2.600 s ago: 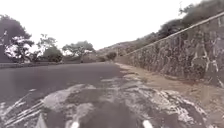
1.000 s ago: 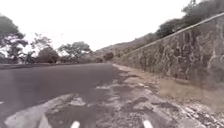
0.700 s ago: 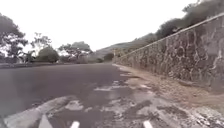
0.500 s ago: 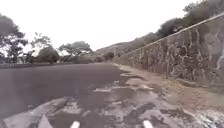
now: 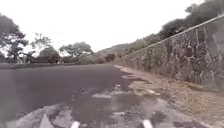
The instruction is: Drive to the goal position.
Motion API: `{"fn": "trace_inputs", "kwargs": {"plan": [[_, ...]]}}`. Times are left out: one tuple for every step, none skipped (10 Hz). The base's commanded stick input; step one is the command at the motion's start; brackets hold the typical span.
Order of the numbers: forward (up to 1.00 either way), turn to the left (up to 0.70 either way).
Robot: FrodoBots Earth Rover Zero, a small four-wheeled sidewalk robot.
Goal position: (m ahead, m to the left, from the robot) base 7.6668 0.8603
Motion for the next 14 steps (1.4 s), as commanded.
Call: {"fn": "trace_inputs", "kwargs": {"plan": [[0.5, 0.0], [0.5, 0.0], [0.5, 0.0], [0.5, 0.0], [0.5, 0.0], [0.5, 0.0], [0.5, 0.0], [0.5, 0.0], [0.5, 0.0], [0.5, 0.0], [0.5, 0.0], [0.5, 0.0], [0.5, 0.0], [0.5, 0.0]]}}
